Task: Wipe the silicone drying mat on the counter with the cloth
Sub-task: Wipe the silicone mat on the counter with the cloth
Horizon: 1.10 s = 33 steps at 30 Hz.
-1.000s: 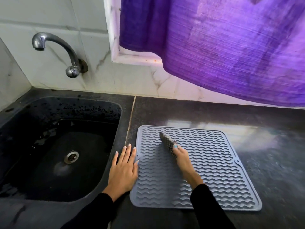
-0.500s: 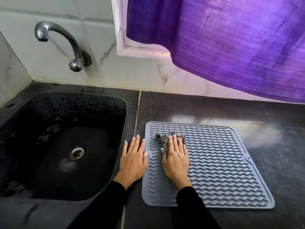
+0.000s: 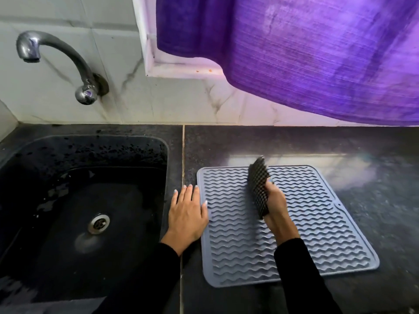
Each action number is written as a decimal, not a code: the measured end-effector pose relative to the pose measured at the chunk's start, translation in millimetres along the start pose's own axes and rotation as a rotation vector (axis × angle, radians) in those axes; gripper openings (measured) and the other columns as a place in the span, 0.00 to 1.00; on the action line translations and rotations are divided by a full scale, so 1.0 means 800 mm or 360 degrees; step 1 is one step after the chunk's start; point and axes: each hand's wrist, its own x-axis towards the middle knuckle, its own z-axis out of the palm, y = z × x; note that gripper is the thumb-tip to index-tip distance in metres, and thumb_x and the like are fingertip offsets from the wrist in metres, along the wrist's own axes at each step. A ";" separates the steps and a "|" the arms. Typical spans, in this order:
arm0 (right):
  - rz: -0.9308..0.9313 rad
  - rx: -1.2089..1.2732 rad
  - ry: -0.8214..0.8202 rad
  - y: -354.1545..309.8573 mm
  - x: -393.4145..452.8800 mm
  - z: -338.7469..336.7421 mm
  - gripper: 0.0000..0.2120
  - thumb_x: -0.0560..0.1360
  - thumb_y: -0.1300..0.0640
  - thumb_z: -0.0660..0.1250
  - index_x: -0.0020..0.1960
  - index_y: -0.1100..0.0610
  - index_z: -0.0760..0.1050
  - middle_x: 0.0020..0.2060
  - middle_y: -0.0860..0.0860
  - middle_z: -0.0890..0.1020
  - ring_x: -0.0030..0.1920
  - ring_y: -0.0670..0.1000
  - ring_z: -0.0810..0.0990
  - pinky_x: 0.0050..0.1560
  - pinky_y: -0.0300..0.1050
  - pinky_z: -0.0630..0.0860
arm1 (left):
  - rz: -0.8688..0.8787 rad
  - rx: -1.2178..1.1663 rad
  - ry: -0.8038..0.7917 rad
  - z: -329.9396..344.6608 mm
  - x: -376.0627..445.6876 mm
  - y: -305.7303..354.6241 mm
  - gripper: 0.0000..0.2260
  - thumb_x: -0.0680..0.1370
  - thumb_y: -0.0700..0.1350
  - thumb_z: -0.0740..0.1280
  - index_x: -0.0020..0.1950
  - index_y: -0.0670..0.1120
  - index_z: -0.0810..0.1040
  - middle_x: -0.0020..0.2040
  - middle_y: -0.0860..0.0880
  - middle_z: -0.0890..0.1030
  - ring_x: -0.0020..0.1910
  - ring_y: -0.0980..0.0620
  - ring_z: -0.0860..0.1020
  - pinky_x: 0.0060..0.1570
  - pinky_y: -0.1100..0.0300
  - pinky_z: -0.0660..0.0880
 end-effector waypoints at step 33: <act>-0.0736 -0.1093 -0.0051 -0.038 0.010 -0.052 0.19 0.81 0.54 0.53 0.70 0.58 0.65 0.59 0.51 0.73 0.60 0.49 0.71 0.58 0.43 0.68 | -0.0100 -0.0082 0.0043 0.033 0.030 -0.010 0.34 0.72 0.57 0.36 0.76 0.45 0.54 0.77 0.49 0.53 0.76 0.54 0.50 0.71 0.58 0.40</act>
